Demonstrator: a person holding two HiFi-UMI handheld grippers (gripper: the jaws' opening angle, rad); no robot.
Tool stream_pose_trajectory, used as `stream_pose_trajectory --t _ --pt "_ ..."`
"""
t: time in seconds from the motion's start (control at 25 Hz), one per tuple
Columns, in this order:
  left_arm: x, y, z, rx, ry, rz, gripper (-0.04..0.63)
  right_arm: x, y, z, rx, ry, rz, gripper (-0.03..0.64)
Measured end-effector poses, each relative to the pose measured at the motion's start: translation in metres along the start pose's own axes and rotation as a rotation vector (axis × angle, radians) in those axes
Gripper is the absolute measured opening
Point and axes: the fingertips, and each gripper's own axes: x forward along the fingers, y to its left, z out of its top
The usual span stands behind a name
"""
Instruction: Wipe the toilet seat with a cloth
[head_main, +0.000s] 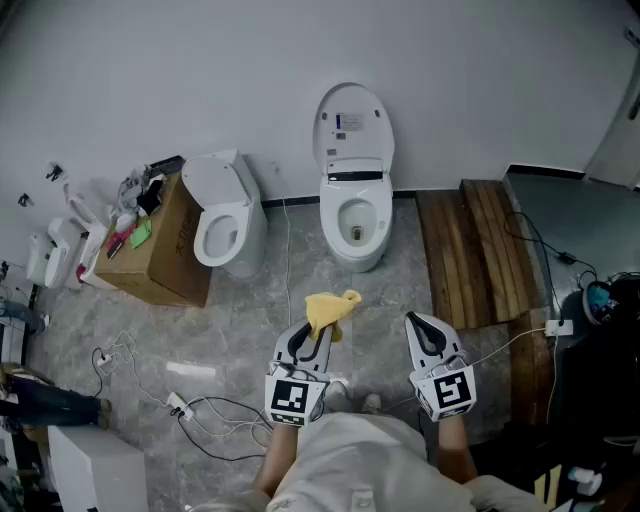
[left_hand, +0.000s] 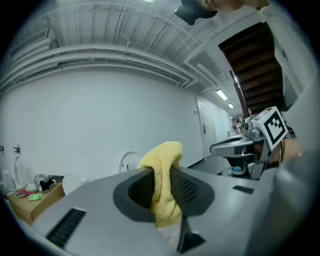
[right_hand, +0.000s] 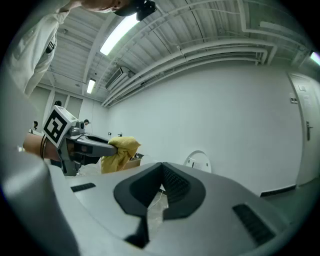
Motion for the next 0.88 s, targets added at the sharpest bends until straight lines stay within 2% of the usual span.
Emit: stream_pose_trajectory --t 0.16,0.44,0.88 --pt "0.009 0.001 -0.002 -0.009 0.003 0.008 0.082 0.009 -0.008 -0.003 0.032 -0.012 -0.008 0.008" --pt "0.036 0.021 -0.010 -0.022 0.008 0.022 0.081 0.045 -0.020 -0.012 0.009 0.006 0.006 0.008" --pt "0.102 0.081 -0.010 -0.029 0.001 -0.024 0.081 0.127 -0.041 -0.009 -0.011 0.042 -0.021 0.008"
